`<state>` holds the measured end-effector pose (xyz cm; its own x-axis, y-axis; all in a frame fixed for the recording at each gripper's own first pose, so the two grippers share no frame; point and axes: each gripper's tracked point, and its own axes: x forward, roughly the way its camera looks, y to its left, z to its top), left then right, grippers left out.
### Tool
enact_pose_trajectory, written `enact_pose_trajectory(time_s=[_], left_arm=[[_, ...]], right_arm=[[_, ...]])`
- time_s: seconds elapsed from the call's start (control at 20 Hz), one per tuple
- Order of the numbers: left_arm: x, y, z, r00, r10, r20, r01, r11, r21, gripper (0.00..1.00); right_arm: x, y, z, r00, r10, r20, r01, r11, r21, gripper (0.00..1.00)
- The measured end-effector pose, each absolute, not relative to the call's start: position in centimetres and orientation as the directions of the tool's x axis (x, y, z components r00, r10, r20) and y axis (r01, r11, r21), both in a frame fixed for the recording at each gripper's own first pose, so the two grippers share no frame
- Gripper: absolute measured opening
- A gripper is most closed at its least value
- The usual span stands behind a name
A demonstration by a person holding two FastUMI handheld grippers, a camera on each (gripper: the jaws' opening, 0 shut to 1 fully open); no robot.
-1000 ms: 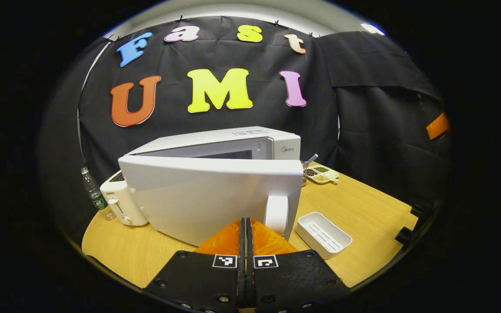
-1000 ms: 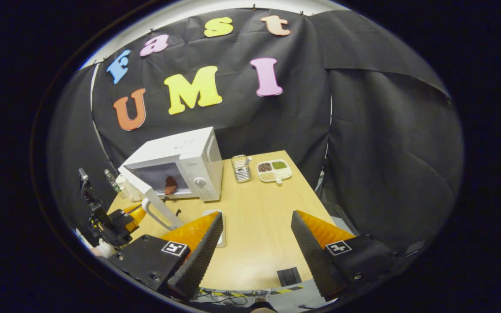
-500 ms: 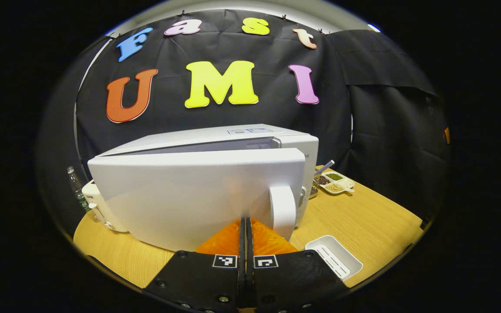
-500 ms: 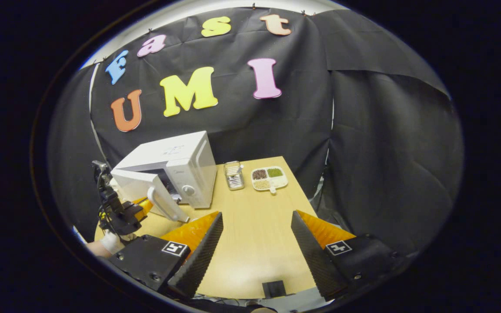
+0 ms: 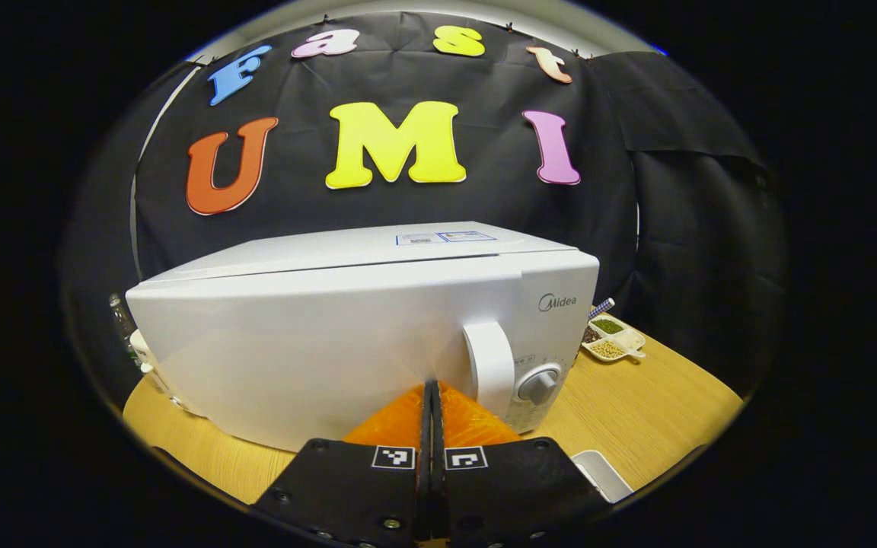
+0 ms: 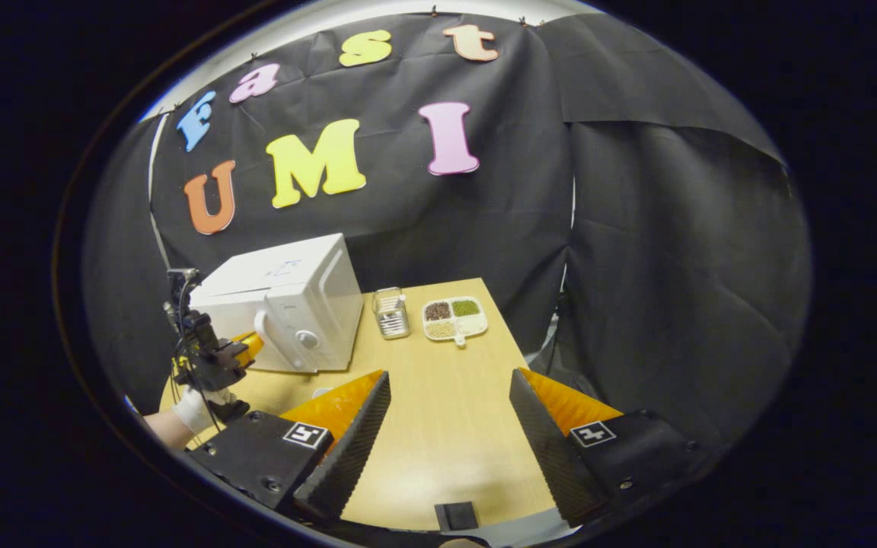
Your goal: Open the microwave oven with the left hand, put the food in, and close the microwave oven.
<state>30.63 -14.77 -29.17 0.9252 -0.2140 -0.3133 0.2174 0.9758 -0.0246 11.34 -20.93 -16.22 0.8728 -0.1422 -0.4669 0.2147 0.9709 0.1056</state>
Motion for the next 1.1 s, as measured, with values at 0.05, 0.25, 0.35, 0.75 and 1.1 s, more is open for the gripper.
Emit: enact_pose_trajectory(time_s=[0.05, 0.25, 0.35, 0.75, 1.1], left_arm=[[30.7, -14.7, -29.1, 0.926, -0.211, -0.311, 0.216, 0.976, -0.02, 0.0], [31.4, -14.8, -29.2, 0.93, -0.182, -0.318, 0.182, 0.983, -0.03, 0.0], [31.2, -14.7, -29.9, 0.924, -0.174, -0.342, 0.174, 0.984, -0.033, 0.0], [26.8, -12.9, -29.2, 0.934, -0.083, -0.348, 0.131, 0.985, 0.116, 0.0], [21.5, -14.9, -25.9, 0.94, -0.14, -0.311, 0.19, 0.973, 0.133, 0.95]], right_arm=[[11.5, -21.1, -16.3, 0.872, -0.141, -0.469, 0.215, 0.971, 0.107, 0.92], [11.7, -21.0, -16.8, 0.871, -0.12, -0.476, 0.2, 0.972, 0.121, 1.0], [11.8, -20.7, -16.7, 0.873, -0.106, -0.475, 0.189, 0.974, 0.129, 1.0], [10.3, -21.6, -16.2, 0.879, -0.101, -0.466, 0.175, 0.978, 0.118, 1.0], [7.8, -20.0, -17.4, 0.869, -0.089, -0.486, 0.141, 0.987, 0.072, 1.0]])
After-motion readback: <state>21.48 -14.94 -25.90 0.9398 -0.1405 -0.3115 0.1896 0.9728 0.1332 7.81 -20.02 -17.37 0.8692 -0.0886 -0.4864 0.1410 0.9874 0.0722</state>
